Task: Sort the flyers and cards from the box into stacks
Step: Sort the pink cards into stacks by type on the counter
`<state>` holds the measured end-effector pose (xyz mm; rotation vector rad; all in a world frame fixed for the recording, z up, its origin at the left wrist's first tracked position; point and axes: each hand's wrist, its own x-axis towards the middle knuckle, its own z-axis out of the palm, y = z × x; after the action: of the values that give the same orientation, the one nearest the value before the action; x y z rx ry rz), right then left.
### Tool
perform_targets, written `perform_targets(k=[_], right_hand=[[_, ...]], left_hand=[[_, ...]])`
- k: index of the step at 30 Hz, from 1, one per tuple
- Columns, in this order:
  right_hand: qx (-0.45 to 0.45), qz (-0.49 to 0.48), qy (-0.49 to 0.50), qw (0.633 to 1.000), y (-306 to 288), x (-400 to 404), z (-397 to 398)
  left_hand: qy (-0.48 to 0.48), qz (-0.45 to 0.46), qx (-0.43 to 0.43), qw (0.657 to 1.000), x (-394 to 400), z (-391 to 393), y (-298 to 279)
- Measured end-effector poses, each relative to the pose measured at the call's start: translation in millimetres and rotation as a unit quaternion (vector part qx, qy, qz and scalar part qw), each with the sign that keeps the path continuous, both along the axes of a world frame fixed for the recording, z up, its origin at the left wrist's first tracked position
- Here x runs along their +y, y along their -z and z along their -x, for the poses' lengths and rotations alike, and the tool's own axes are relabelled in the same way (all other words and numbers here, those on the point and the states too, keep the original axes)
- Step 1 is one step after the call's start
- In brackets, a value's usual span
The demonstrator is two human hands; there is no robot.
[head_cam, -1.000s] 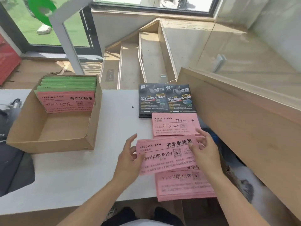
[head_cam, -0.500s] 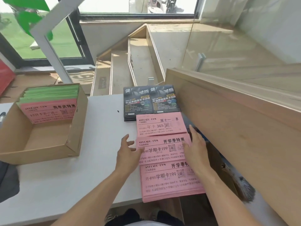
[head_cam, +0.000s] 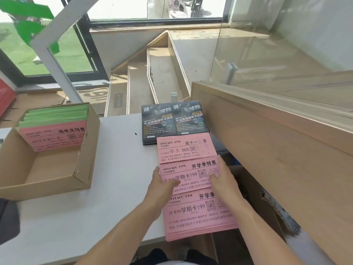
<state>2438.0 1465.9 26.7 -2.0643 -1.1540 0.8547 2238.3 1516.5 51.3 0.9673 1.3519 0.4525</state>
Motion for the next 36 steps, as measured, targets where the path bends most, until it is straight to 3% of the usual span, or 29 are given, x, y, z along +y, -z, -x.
perform_targets(k=[7,12,19,27,32,36], right_hand=[[-0.004,0.005,0.004,1.000,5.2,0.9,-1.8],[-0.089,-0.008,0.016,0.996,8.4,0.1,6.6],[-0.094,-0.081,0.023,0.992,-24.7,23.4,48.9],[-0.047,-0.133,-0.102,0.985,-34.9,97.3,162.0],[-0.047,-0.168,-0.194,0.965,-42.9,143.2,247.8],[-0.080,-0.170,-0.241,0.952,-47.4,188.5,302.3]], left_hand=[[0.010,-0.012,0.004,1.000,5.9,2.5,-1.5],[-0.015,-0.021,0.002,1.000,7.7,20.7,-3.1],[-0.066,-0.150,0.017,0.986,10.0,65.1,-12.2],[-0.155,-0.328,0.003,0.932,50.7,152.6,-42.9],[-0.181,-0.374,0.086,0.905,88.8,230.2,-42.1],[-0.152,-0.350,0.193,0.904,133.4,296.6,-30.5]])
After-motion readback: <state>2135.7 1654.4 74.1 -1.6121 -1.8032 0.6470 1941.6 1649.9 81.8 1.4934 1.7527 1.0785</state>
